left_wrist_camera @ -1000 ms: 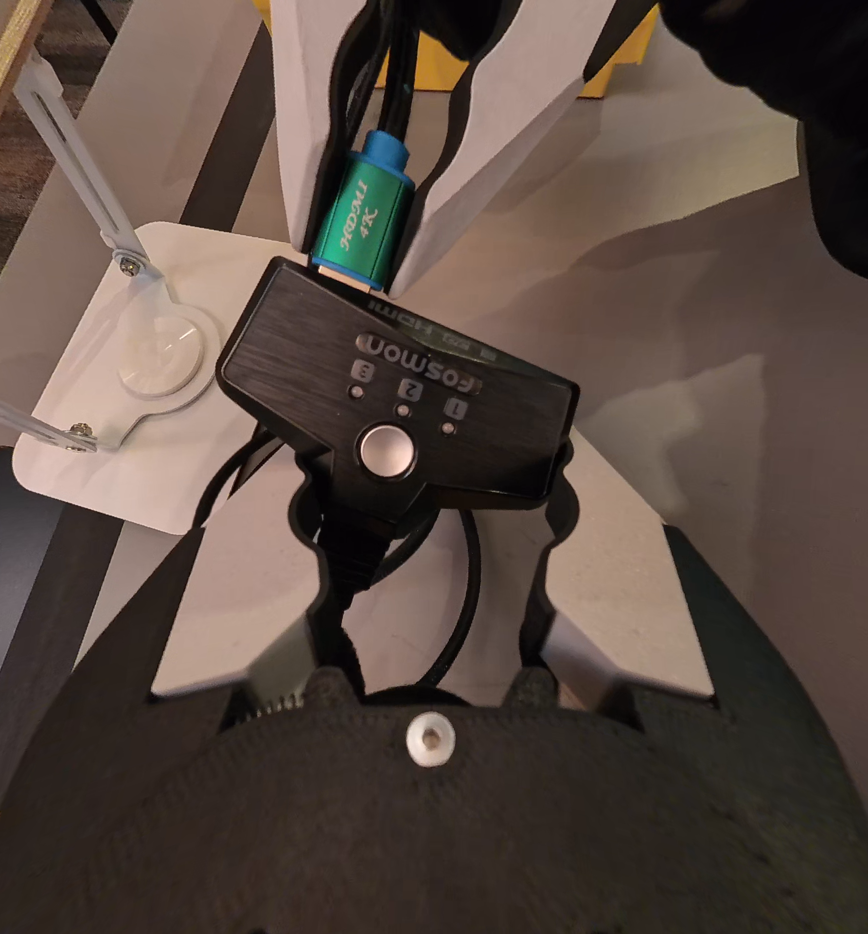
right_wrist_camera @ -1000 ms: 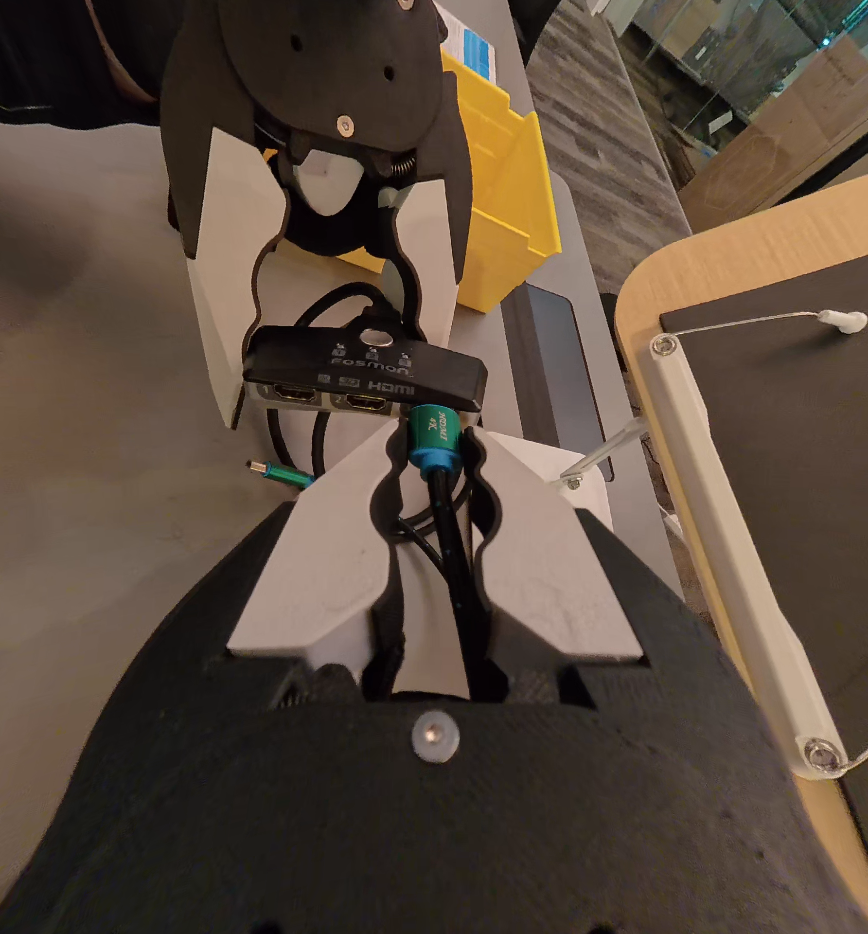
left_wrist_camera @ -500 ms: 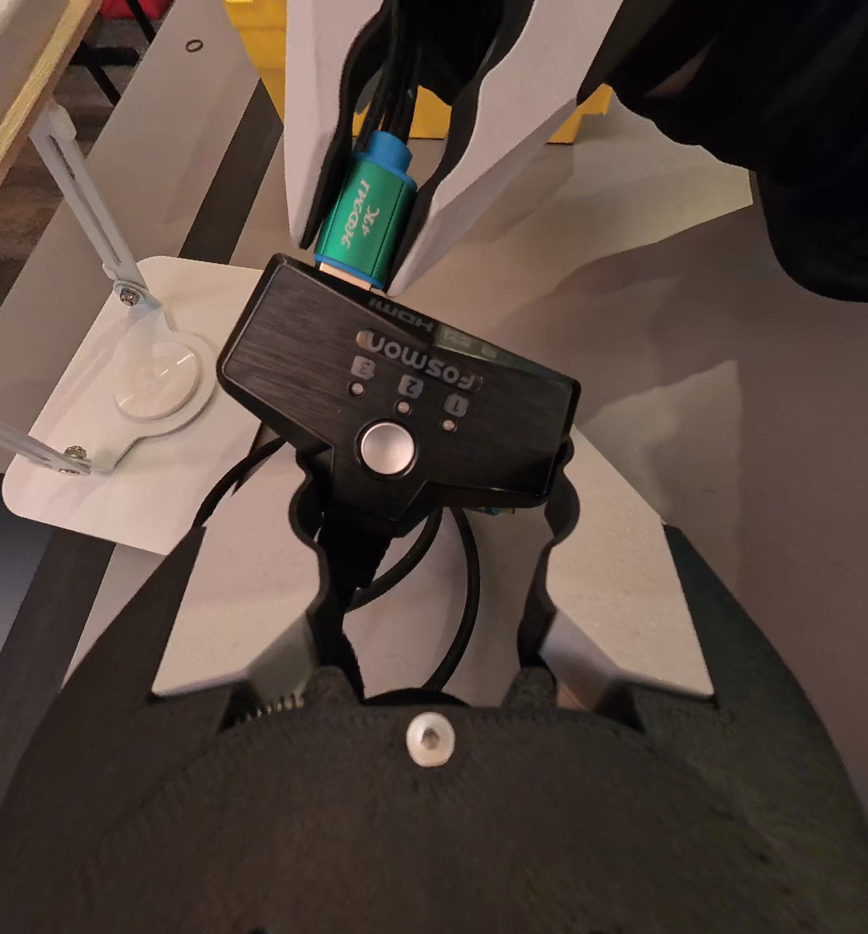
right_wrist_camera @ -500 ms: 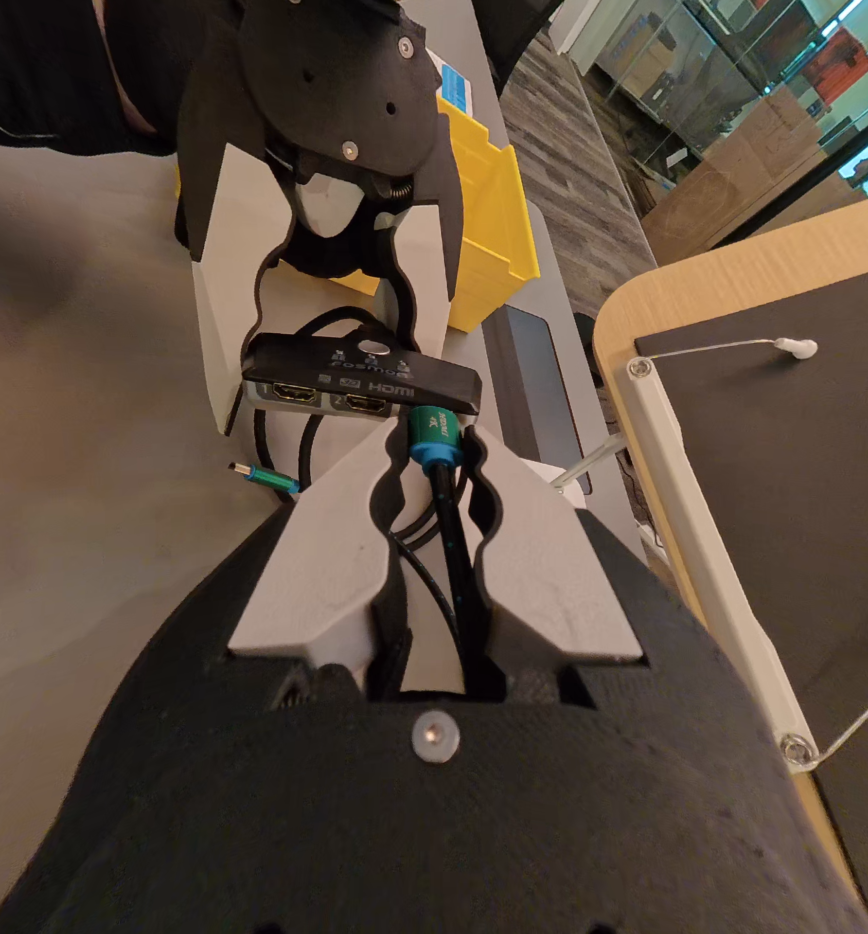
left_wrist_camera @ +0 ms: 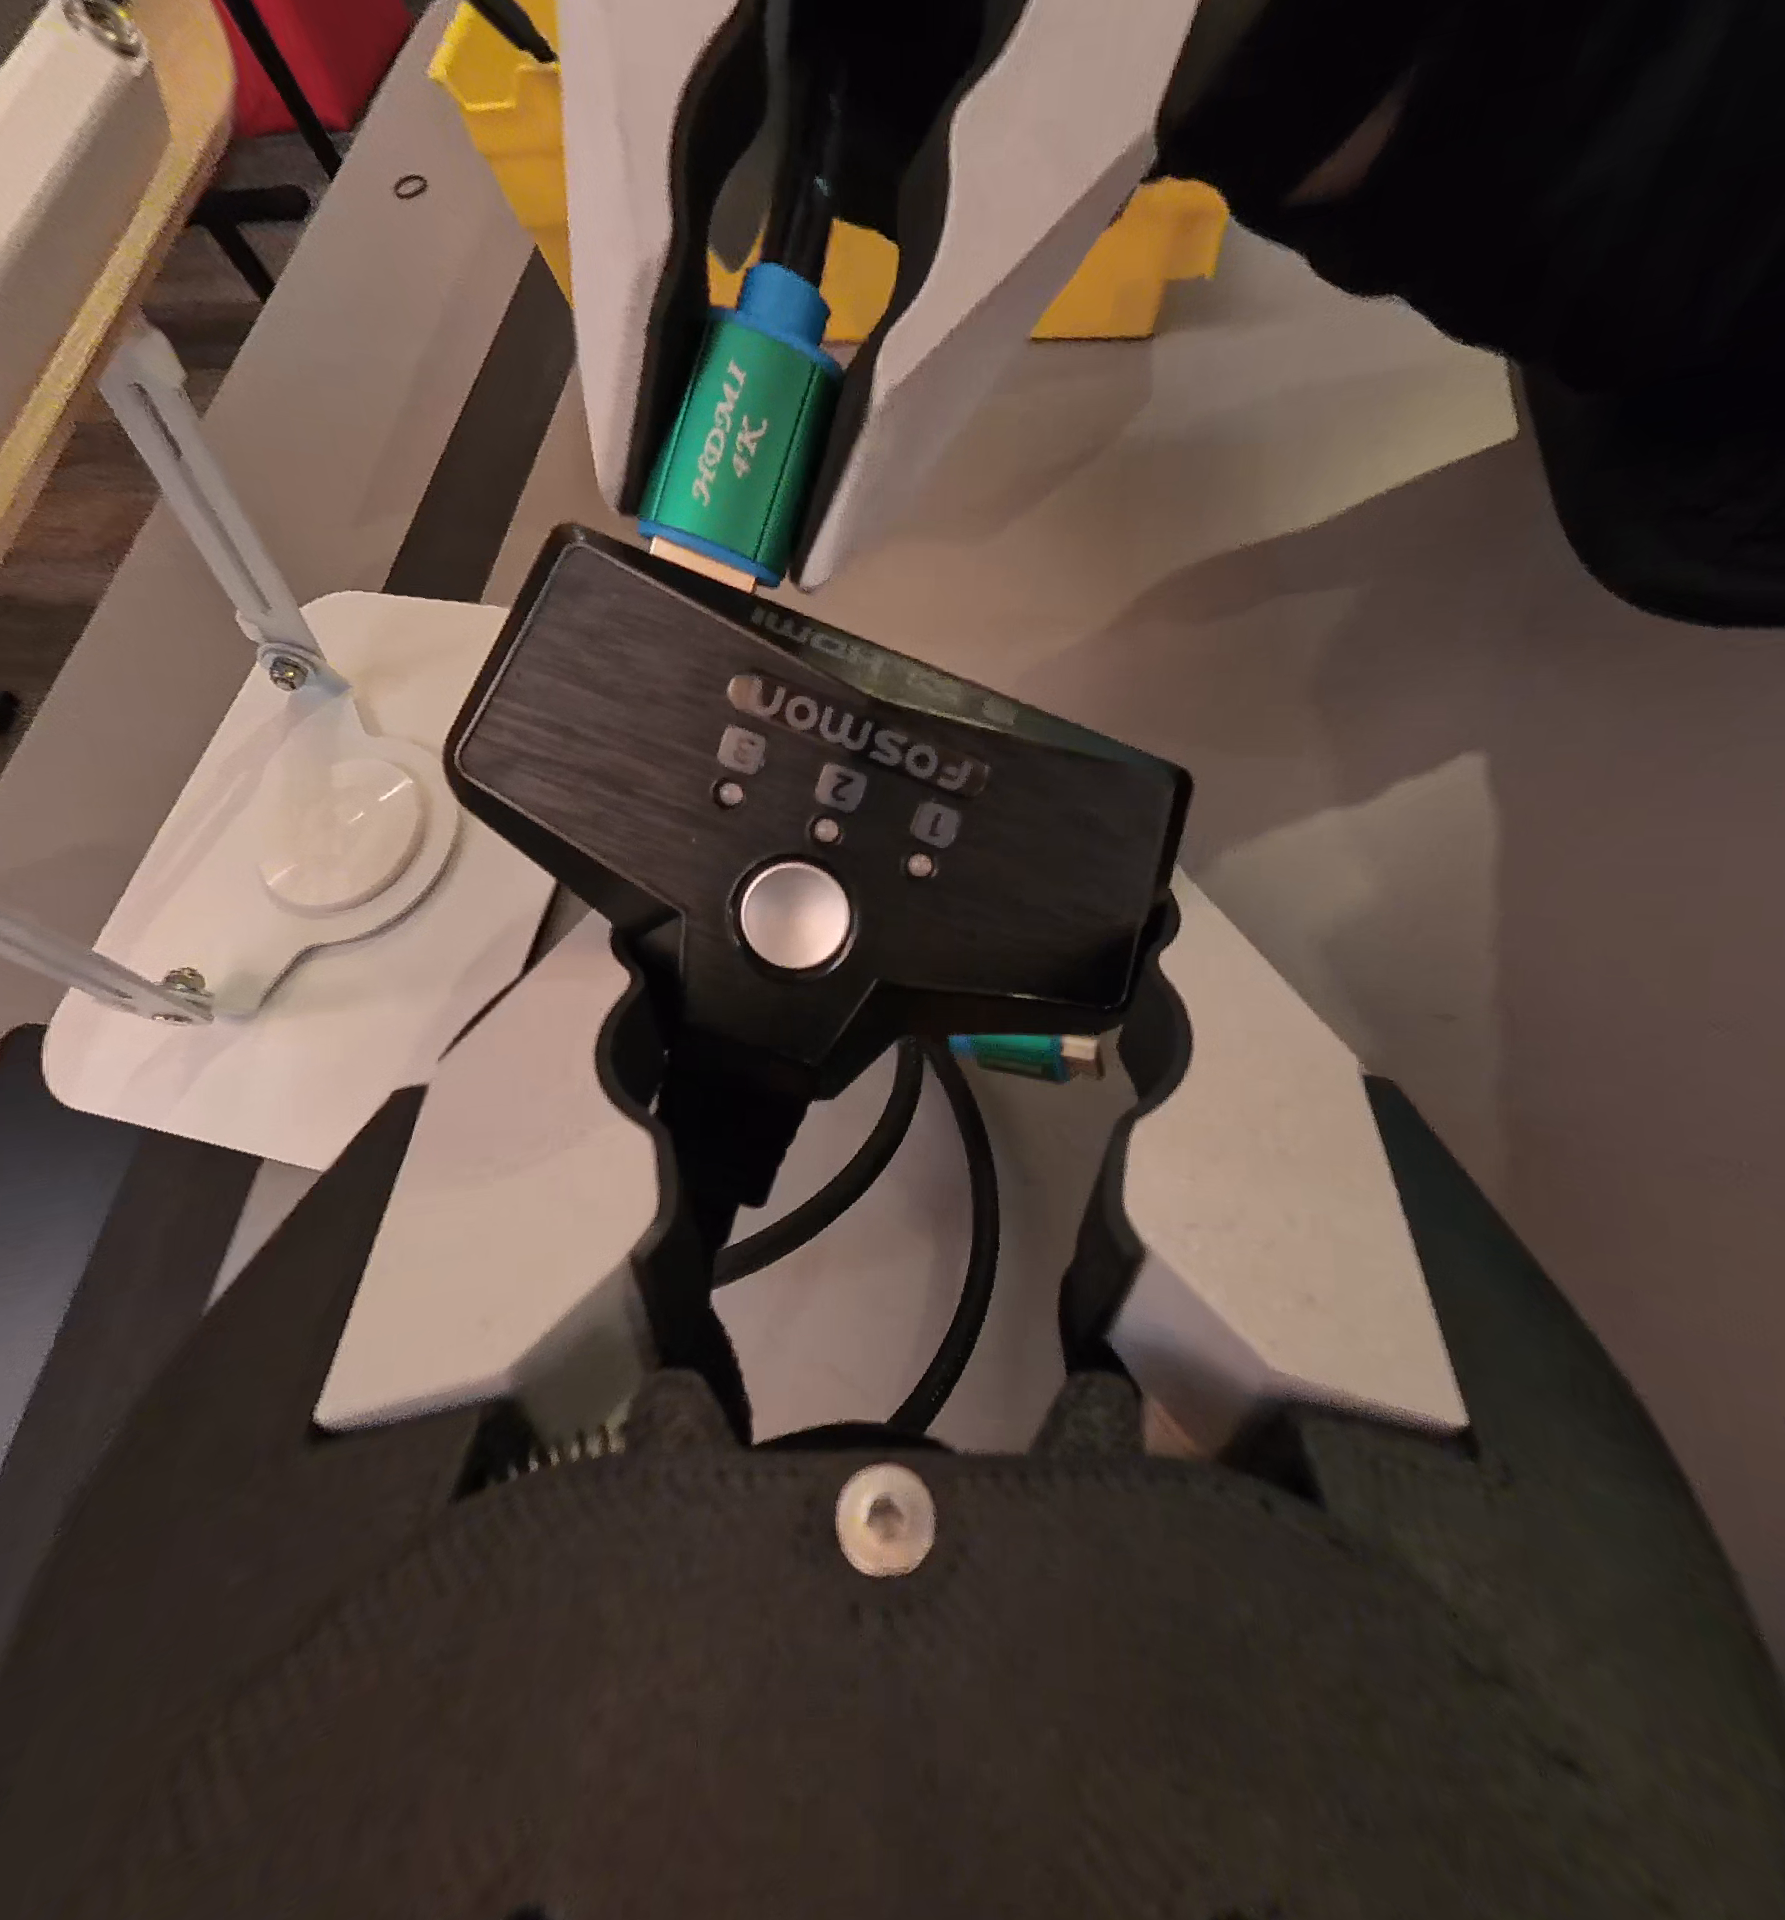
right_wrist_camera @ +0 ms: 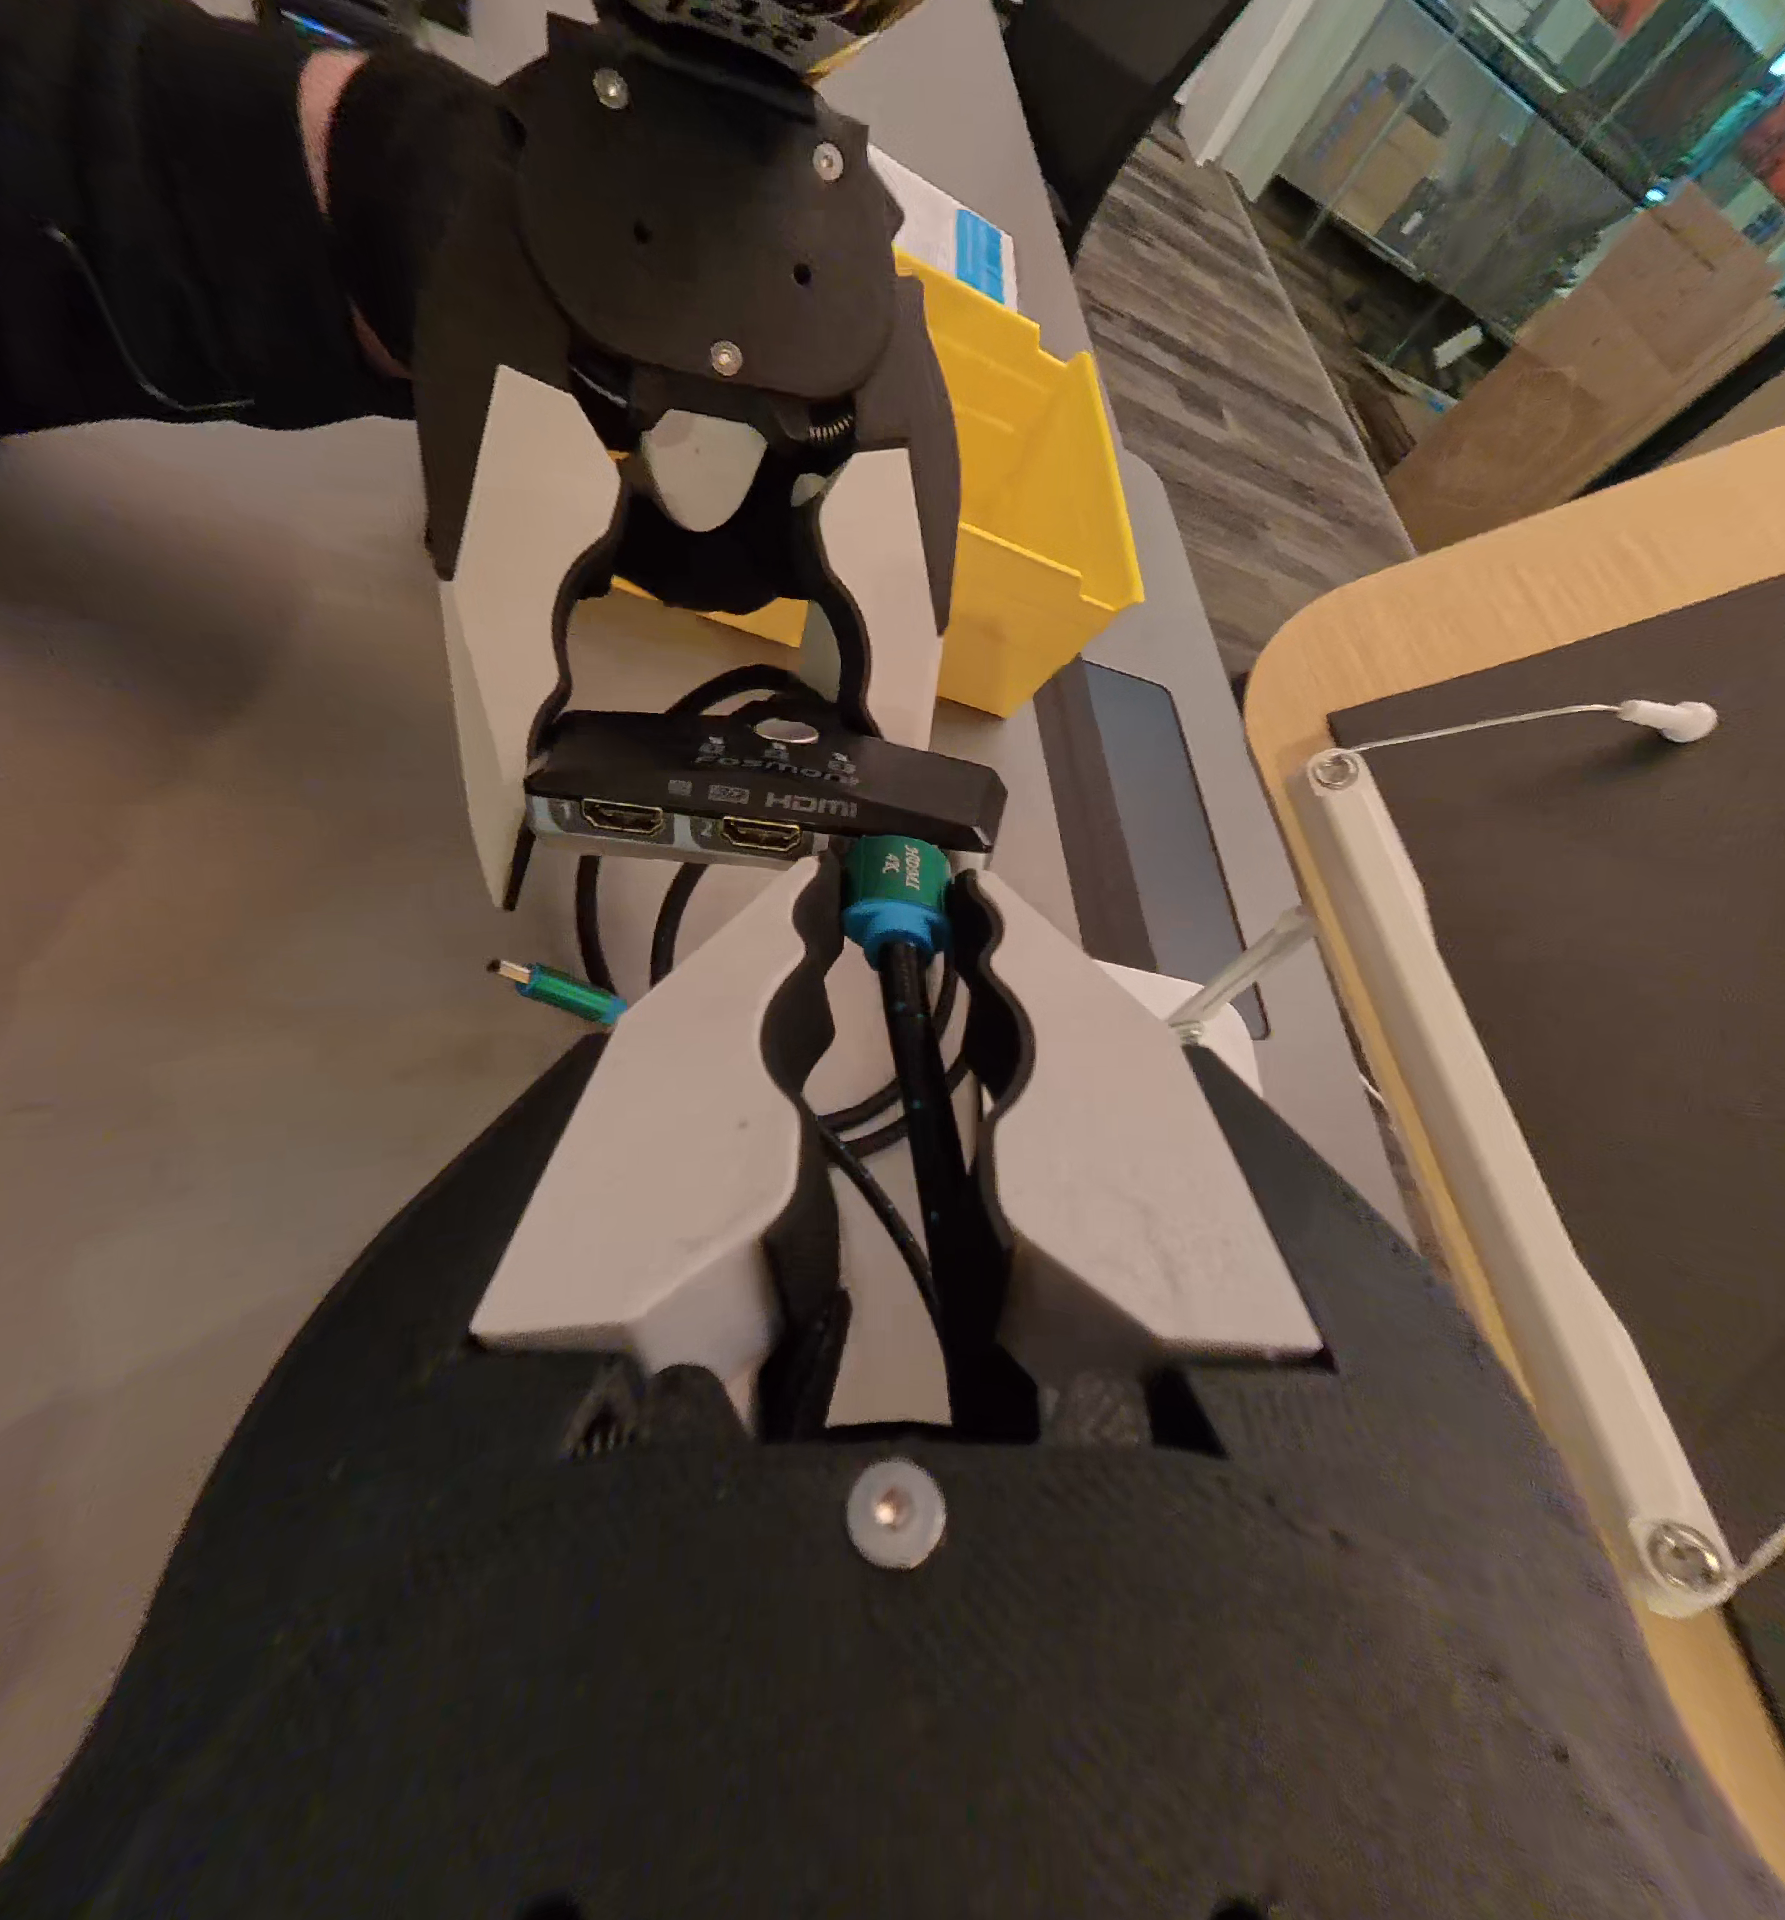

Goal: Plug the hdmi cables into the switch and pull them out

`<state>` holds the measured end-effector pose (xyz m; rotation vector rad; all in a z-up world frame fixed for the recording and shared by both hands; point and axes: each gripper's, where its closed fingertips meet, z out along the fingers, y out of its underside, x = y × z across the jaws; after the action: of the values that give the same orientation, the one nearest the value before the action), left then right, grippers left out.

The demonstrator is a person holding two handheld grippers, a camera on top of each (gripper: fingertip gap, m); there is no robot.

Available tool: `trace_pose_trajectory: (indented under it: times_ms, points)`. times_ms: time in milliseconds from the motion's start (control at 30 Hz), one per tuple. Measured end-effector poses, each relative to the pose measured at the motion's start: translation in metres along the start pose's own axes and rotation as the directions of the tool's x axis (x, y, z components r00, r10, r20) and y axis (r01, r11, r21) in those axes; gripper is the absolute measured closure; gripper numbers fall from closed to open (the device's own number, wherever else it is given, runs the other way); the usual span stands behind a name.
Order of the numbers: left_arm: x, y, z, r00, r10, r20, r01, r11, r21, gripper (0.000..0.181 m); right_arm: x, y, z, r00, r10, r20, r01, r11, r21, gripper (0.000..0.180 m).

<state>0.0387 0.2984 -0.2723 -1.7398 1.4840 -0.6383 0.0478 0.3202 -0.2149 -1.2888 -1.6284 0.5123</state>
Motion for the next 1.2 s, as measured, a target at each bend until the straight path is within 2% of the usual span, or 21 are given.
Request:
trace_pose_trajectory:
  times_ms: [200, 467, 733, 933, 1067, 1200]
  points:
    - [-0.004, 0.002, 0.002, 0.999, -0.049, -0.012, 0.049, 0.999, 0.016, 0.092, 0.006, 0.003, 0.003, 0.996, -0.041, -0.074, 0.035, 0.996, -0.081, 0.16]
    - [0.005, -0.006, 0.004, 0.999, 0.032, -0.01, -0.032, 0.999, 0.018, 0.092, -0.005, -0.001, -0.011, 0.995, 0.059, 0.081, -0.06, 0.998, 0.011, 0.16]
    - [-0.006, -0.004, 0.003, 1.0, -0.021, 0.021, 0.02, 0.999, 0.037, 0.092, 0.008, -0.004, -0.004, 0.992, -0.072, -0.102, 0.063, 0.994, -0.091, 0.16]
    - [0.003, -0.009, 0.0, 0.998, 0.054, 0.018, -0.054, 0.998, 0.029, 0.092, -0.002, -0.008, -0.014, 0.999, 0.033, 0.043, -0.033, 0.999, -0.005, 0.16]
    - [0.003, -0.013, -0.001, 0.997, 0.071, 0.032, -0.072, 0.997, 0.033, 0.092, -0.003, -0.011, -0.019, 0.994, 0.069, 0.085, -0.073, 0.996, 0.049, 0.16]
    - [-0.003, -0.014, -0.001, 0.999, 0.022, 0.029, -0.024, 0.997, 0.073, 0.092, 0.005, -0.011, -0.015, 1.0, 0.008, -0.024, -0.008, 1.0, -0.006, 0.161]
